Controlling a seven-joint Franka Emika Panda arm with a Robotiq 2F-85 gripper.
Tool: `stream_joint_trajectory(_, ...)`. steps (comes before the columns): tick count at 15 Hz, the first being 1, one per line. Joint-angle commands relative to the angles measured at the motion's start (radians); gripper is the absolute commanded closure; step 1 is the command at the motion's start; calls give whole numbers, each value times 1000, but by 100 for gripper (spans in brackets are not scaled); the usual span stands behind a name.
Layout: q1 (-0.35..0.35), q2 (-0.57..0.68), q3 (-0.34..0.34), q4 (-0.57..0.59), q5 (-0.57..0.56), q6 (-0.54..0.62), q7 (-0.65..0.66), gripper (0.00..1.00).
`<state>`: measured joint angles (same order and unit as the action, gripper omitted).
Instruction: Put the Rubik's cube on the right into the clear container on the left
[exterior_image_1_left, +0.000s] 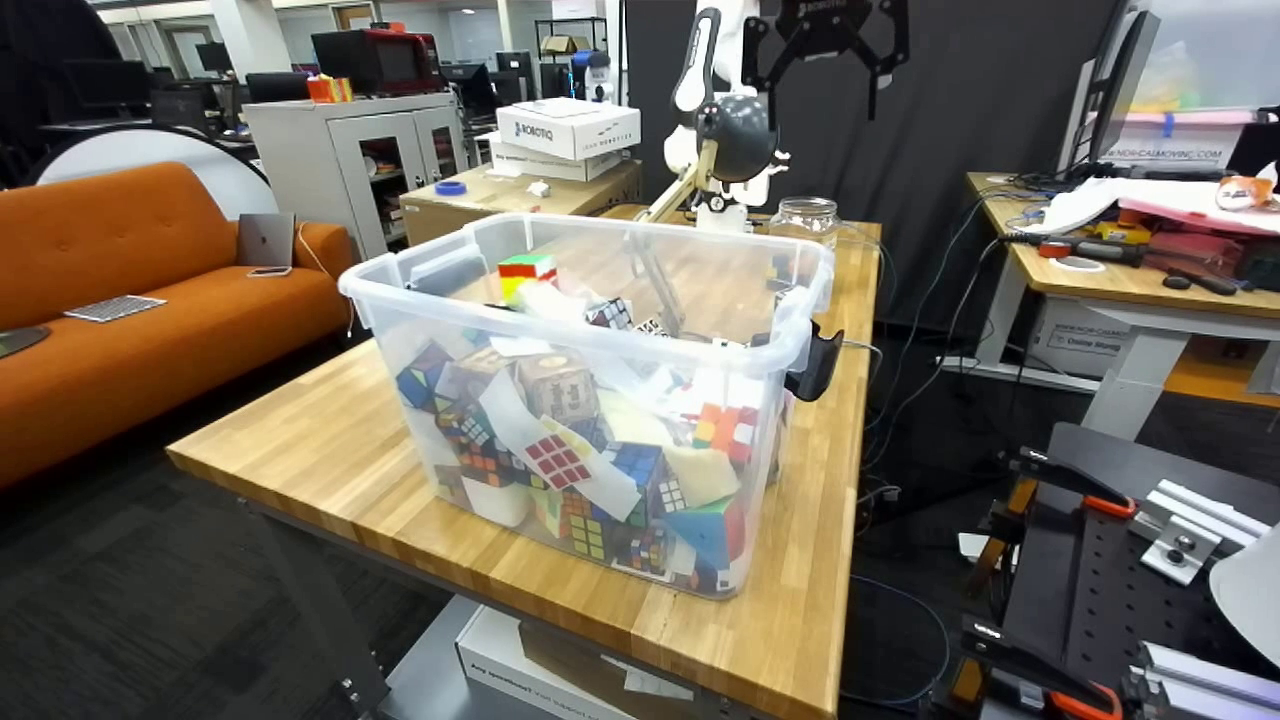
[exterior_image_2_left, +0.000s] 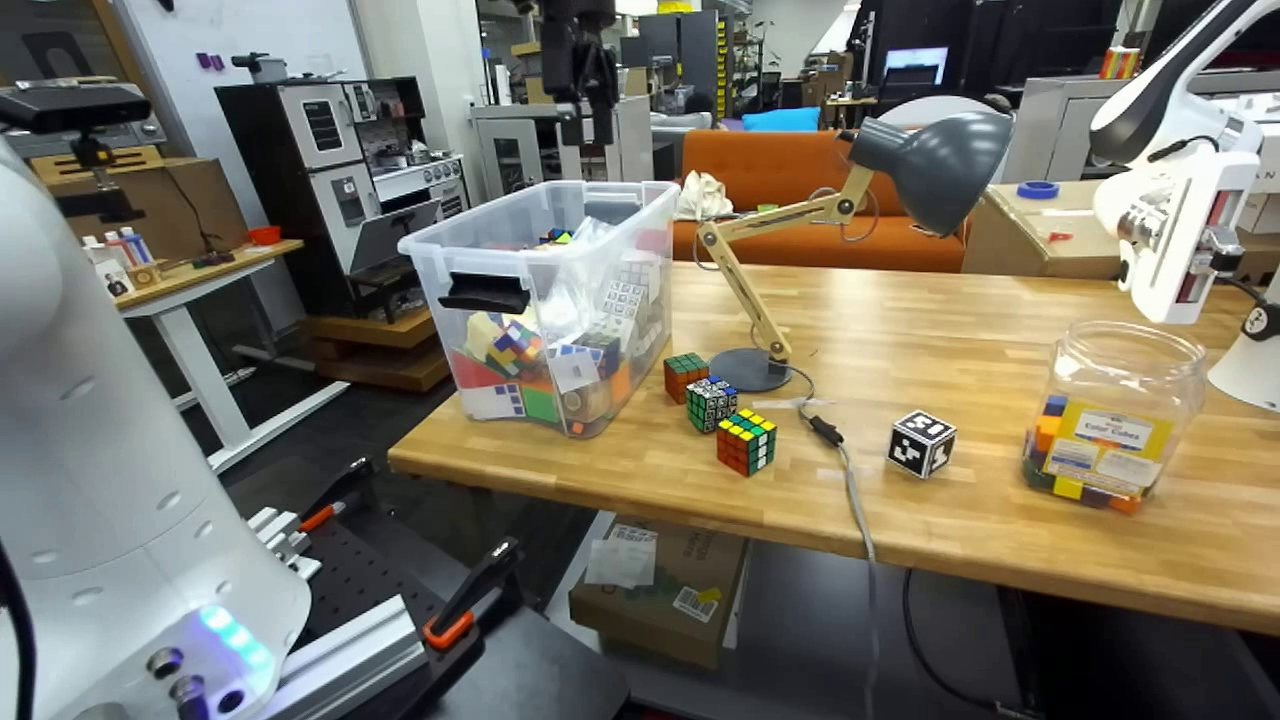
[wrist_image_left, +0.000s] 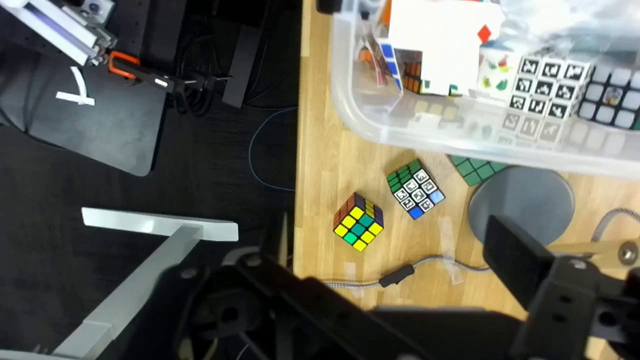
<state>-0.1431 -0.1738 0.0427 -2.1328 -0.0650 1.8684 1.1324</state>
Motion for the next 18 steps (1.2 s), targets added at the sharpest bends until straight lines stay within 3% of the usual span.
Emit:
stream_joint_trajectory(1,19,43,-37,23,-7,19,45,0)
stream_joint_trajectory(3,20,95,-53,58,-7,28,90,0)
stream_joint_trajectory(11,21,101,-55,75,-3,37,117,0)
stream_joint_trajectory(18,-33,189,-186,82,57,55,56,0)
